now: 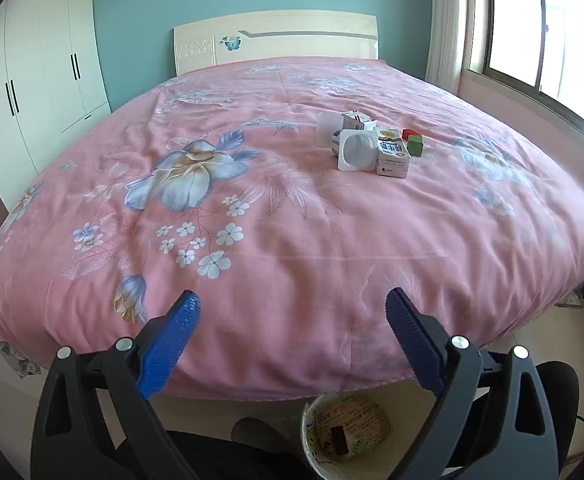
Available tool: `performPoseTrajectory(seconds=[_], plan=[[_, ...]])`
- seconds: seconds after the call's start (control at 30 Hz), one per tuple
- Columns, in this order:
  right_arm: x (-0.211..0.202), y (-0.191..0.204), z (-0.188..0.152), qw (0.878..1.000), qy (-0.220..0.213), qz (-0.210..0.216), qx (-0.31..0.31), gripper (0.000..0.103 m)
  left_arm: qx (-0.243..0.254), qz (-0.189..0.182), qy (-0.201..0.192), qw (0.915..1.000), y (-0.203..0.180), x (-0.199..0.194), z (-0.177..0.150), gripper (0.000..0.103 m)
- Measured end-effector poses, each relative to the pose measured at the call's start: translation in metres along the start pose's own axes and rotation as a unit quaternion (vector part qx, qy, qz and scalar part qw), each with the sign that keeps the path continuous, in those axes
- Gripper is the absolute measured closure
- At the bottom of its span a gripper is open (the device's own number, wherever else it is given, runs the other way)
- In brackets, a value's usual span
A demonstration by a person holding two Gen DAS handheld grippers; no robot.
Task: Collect trash
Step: 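Move both open tools back over the bed toward the remaining items, then grasp the white yogurt cup with left tool while right tool grasps green block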
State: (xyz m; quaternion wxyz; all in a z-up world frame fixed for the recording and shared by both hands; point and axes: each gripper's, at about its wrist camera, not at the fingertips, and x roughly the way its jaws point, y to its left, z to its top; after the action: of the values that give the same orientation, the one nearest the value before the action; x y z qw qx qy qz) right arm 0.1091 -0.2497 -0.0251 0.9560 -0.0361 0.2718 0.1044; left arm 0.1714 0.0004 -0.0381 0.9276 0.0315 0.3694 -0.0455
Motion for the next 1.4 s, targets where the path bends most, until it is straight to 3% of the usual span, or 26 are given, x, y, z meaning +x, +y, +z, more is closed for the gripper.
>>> performPoseTrajectory(seconds=[0.13,0.27,0.57,0.77,1.0,1.4], plan=[[0.010,-0.009,0.011,1.000,0.006,0.008,-0.002,0.013,-0.001,-0.003,-0.002,1.0000,0.000,0.004,0.009,0.008],[0.028,-0.032,0.019,0.997,0.036,0.046,0.043,0.013,0.014,-0.001,0.001,0.9999,-0.005,0.012,0.017,0.008],[0.067,-0.075,0.025,0.996,0.066,0.023,0.063,0.013,0.012,-0.025,0.036,0.9990,-0.004,0.051,0.041,0.007],[0.099,-0.096,0.041,0.995,0.078,0.045,0.037,0.013,0.018,-0.033,0.050,0.9980,-0.006,0.083,0.062,0.007],[0.136,-0.114,0.058,0.995,0.087,0.037,0.013,0.013,0.013,-0.034,0.066,0.9972,-0.004,0.116,0.085,0.007],[0.183,-0.110,0.073,0.993,0.104,0.039,-0.030,0.013,0.019,-0.043,0.078,0.9959,-0.016,0.163,0.123,0.007]])
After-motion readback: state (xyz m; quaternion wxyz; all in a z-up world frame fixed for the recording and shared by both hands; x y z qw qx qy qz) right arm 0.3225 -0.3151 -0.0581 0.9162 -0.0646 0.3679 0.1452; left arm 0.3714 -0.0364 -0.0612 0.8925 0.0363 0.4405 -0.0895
